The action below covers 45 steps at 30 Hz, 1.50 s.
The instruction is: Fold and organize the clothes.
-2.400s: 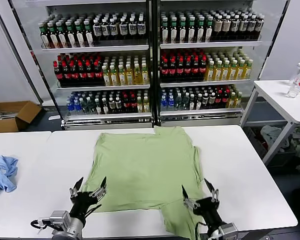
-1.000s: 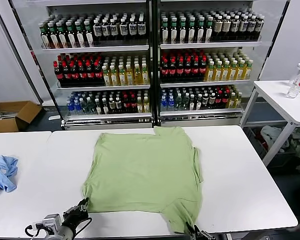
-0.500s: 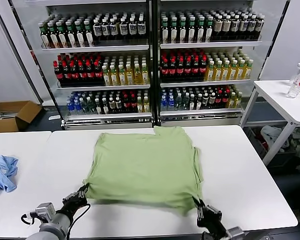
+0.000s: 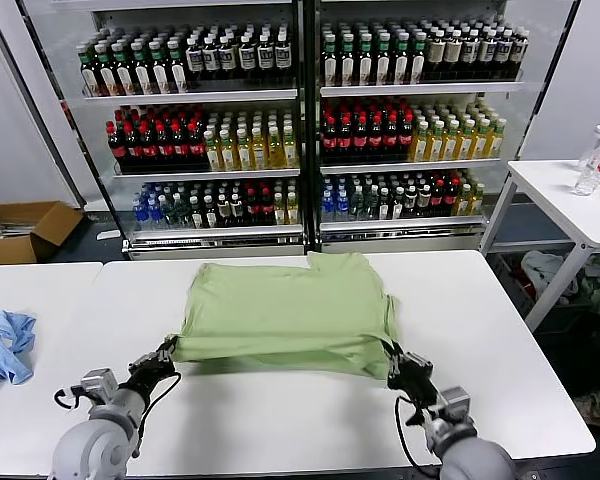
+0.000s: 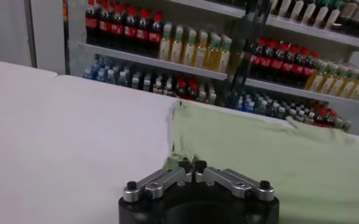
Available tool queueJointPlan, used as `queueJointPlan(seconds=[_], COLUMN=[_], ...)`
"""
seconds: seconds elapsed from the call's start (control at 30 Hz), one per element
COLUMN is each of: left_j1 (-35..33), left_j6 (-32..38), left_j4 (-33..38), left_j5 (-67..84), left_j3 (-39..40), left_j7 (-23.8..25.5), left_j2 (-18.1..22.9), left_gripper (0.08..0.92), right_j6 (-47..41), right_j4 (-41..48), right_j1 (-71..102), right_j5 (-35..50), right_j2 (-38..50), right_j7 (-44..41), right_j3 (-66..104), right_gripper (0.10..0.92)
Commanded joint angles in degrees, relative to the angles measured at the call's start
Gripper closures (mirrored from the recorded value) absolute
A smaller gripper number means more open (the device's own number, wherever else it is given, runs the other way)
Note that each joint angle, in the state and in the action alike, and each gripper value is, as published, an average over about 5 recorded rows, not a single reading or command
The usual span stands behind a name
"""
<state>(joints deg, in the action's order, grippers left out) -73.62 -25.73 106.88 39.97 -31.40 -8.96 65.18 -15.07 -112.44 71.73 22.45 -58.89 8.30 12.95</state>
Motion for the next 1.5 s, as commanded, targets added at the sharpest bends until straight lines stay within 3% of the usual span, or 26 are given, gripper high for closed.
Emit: queueJointPlan(seconds=[0.03, 0.17, 0.43, 0.57, 0.77, 0.87, 1.0, 1.33, 1.5], left_j1=[8.0, 5.8, -3.4, -2.3, 4.6, 6.3, 6.0, 3.9, 0.6], left_j6=[0.5, 0.5, 1.9, 1.4, -3.4, -4.1, -4.6, -5.1, -5.9], left_j4=[-9.2, -6.5, 2.1, -1.1, -8.3, -10.0, -10.2, -8.3, -3.9], left_j5=[-4.3, -6.3, -8.1, -8.3, -4.8, -2.5, -0.7, 4.0, 8.4], left_j3=[4.2, 3.7, 0.4, 1.2, 3.4, 3.8, 4.0, 3.6, 2.1], left_j7=[-0.1, -1.2, -4.5, -4.3, -5.1, -5.3, -4.4, -2.4, -3.1], left_j2=[0.4, 1.5, 4.5, 4.1, 2.0, 1.4, 0.8, 0.9, 0.8], left_gripper=[0.916, 0.871, 0.627, 0.514, 0.353, 0.349, 0.454, 0.740, 0.869], right_j6=[-1.4, -2.2, 3.5, -2.0, -15.6, -17.9, -18.1, -17.9, -17.3], right_j4=[11.3, 8.0, 0.4, 1.4, 4.9, 7.1, 8.0, 7.4, 3.5], right_j1=[-13.3, -9.6, 1.4, 2.3, -3.3, -5.2, -5.2, -4.5, -2.1], right_j5=[-9.2, -9.8, -9.1, -7.1, 7.3, 10.0, 10.8, 11.0, 9.6], right_j2=[-2.9, -3.2, -3.2, -4.1, -5.2, -5.4, -4.8, -2.9, 0.3], right_j7=[-1.3, -1.4, 2.3, 4.3, 7.5, 9.3, 9.9, 8.2, 6.0], right_j3=[-7.6, -6.6, -0.9, -0.2, -3.0, -4.2, -5.1, -4.7, -3.7], right_gripper=[0.877, 0.776, 0.542, 0.429, 0.260, 0.215, 0.277, 0.571, 0.709])
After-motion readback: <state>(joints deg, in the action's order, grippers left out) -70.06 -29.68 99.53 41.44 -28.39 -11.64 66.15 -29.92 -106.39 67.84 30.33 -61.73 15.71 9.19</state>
